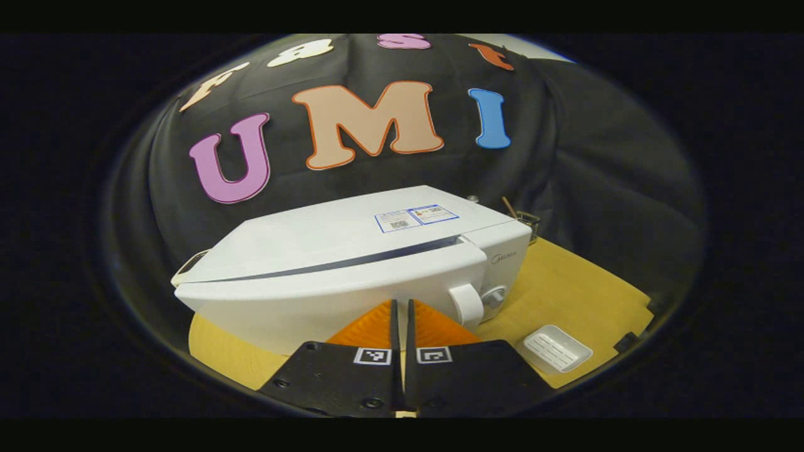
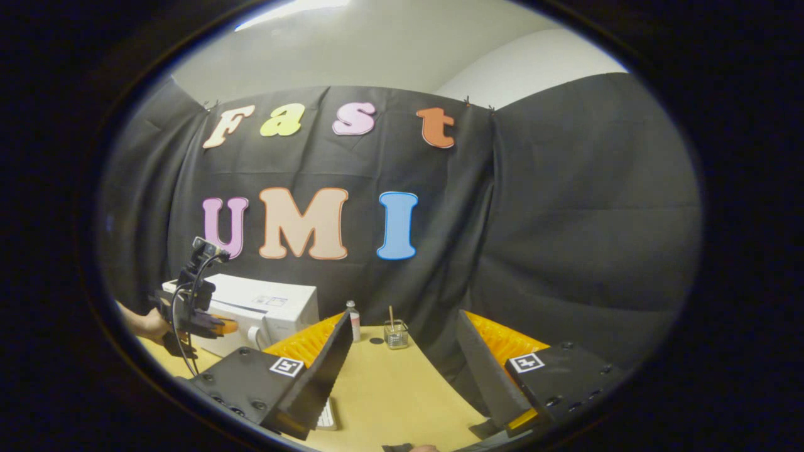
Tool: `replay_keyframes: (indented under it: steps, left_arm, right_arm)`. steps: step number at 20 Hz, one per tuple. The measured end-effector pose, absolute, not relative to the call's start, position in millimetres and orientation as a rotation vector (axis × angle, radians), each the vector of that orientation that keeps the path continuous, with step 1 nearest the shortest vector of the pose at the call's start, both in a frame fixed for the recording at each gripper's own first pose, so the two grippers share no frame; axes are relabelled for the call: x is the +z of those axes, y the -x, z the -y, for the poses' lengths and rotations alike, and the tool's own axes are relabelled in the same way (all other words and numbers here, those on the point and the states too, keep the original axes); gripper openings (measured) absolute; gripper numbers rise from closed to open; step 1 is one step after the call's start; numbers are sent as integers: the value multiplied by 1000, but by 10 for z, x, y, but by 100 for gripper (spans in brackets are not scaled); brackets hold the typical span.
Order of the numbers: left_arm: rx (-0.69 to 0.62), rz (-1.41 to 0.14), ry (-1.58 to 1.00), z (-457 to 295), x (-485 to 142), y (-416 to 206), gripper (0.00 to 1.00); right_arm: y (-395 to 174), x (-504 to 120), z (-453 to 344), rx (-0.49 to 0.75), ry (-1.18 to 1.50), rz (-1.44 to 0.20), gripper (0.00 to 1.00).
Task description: Open the microwave oven with the left hand, put the food in, and close the microwave oven.
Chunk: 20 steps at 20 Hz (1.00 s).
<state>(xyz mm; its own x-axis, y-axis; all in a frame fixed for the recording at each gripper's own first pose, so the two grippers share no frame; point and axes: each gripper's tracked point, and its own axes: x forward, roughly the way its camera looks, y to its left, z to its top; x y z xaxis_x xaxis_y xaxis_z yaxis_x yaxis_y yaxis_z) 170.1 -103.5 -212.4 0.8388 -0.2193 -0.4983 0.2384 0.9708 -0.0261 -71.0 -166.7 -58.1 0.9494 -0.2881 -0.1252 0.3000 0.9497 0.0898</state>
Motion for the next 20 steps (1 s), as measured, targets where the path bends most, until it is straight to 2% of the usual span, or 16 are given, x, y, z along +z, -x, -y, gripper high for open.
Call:
replay_keyframes:
  steps: [5, 8, 9, 12, 17, 19, 20]
  left_arm:
    - [-198, -482, -28, 1010, -2090, -1791, 1]
    - [-215, -518, 34, 1115, -2183, -1801, 2]
    - [-189, -509, 2, 1049, -2173, -1877, 0]
    - [-260, -597, -5, 1224, -2326, -1790, 0]
    - [-259, -461, -7, 1111, -1802, -1395, 1]
    - [-217, -349, 21, 934, -1466, -1180, 13]
    - [-222, -312, 35, 879, -1314, -1025, 39]
  right_arm:
    - [703, -575, 1670, -311, -125, -110, 96]
    - [668, -578, 1633, -303, -137, -110, 96]
    - [649, -575, 1603, -294, -140, -113, 96]
    - [594, -583, 1493, -260, -134, -122, 96]
    - [582, -676, 1268, -223, -123, -146, 96]
    - [576, -737, 1196, -208, -109, -161, 96]
    - [552, -752, 1158, -198, -104, -165, 96]
